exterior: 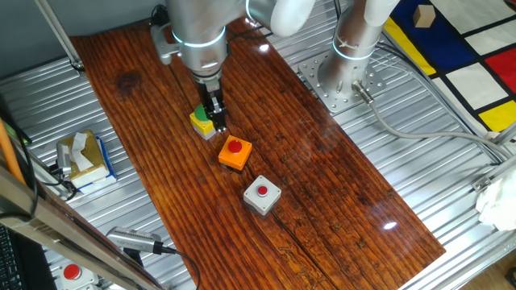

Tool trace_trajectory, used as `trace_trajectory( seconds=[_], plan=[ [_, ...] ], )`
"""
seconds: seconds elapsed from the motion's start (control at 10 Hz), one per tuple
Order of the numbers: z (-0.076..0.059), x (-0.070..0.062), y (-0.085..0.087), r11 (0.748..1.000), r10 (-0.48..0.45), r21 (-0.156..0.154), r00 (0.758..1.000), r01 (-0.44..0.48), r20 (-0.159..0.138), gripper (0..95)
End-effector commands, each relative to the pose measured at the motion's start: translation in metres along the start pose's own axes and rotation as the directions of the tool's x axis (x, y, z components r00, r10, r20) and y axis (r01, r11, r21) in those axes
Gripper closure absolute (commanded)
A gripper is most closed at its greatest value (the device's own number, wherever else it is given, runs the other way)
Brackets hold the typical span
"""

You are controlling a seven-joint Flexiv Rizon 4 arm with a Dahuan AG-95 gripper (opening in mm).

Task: Press three buttons from left to right in sequence

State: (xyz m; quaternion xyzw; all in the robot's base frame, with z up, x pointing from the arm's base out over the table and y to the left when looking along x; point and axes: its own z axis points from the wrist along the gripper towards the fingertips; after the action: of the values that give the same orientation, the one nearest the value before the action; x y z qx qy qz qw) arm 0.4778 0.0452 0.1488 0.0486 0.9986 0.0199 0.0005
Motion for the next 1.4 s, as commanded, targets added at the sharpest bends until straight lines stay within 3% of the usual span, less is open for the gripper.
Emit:
trace_trajectory(
  seconds=[0.1, 0.3, 0.5, 0.9, 1.0, 1.1, 1.4],
  plan=[
    [-0.0009, 0.0006, 0.0, 1.0, -0.02, -0.001, 1.0, 0.02, -0.003, 19.0],
    [-0.0025, 0.0013, 0.0005, 1.0, -0.03, -0.001, 1.0, 0.03, -0.003, 19.0],
    [-0.0023, 0.0017, 0.0002, 1.0, -0.018, 0.002, 1.0, 0.018, -0.023, 19.0],
    [-0.0023, 0.0017, 0.0002, 1.0, -0.019, -0.004, 1.0, 0.018, -0.021, 19.0],
    [-0.0023, 0.0017, 0.0002, 0.999, -0.033, 0.001, 0.999, 0.033, -0.03, 38.0],
    [-0.0023, 0.0017, 0.0002, 0.998, -0.06, 0.008, 0.997, 0.06, -0.05, 38.0],
    [-0.0023, 0.0017, 0.0002, 0.98, -0.198, 0.009, 0.979, 0.199, -0.058, 38.0]
  ],
)
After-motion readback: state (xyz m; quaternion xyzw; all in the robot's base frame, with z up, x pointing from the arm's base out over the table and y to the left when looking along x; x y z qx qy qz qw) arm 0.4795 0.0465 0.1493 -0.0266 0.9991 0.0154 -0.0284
